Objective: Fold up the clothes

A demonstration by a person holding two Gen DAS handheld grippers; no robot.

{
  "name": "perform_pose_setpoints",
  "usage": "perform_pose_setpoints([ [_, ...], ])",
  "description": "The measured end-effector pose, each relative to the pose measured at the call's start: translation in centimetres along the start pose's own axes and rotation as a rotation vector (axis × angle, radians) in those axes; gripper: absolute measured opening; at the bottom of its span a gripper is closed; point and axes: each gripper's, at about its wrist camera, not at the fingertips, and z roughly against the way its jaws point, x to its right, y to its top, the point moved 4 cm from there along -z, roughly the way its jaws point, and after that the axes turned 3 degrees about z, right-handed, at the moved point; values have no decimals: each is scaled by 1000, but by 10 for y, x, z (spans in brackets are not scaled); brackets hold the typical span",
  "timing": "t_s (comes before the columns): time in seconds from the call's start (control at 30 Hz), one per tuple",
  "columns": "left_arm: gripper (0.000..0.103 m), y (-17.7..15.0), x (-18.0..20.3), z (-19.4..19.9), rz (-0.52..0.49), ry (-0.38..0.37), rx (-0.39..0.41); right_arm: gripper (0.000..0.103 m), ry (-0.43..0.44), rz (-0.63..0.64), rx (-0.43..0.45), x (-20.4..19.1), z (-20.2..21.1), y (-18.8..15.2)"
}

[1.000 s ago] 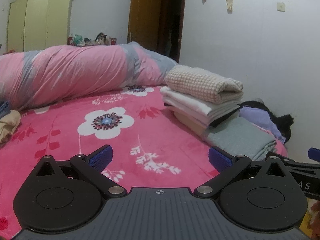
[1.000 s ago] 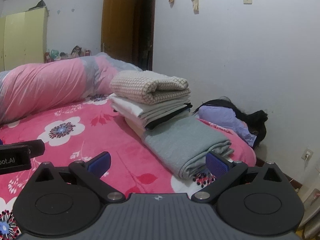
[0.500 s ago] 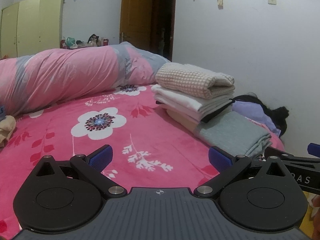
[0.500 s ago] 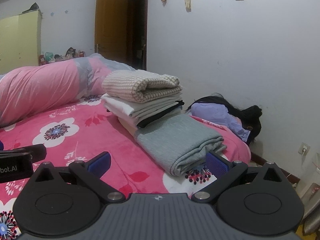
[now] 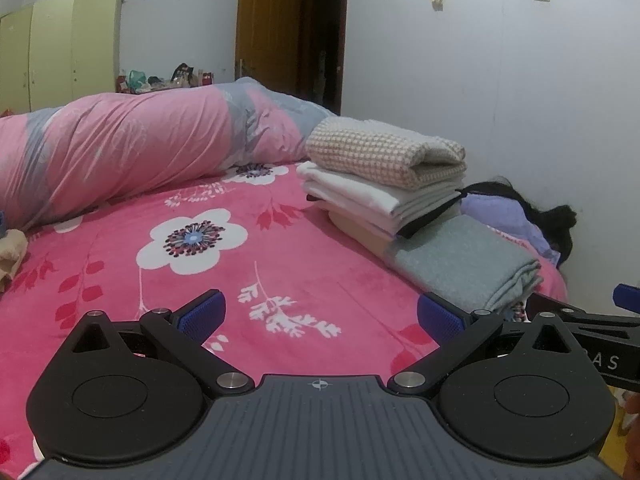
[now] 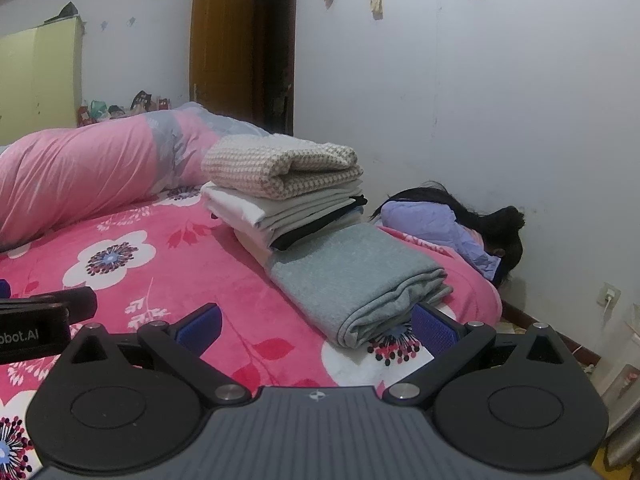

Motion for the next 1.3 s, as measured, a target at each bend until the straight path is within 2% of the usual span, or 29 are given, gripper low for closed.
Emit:
perform_pose_setpoints([
  [1.3,103,-4,-11,-4,9,7,-14,103,16,12,-20,-11,-5,-2],
])
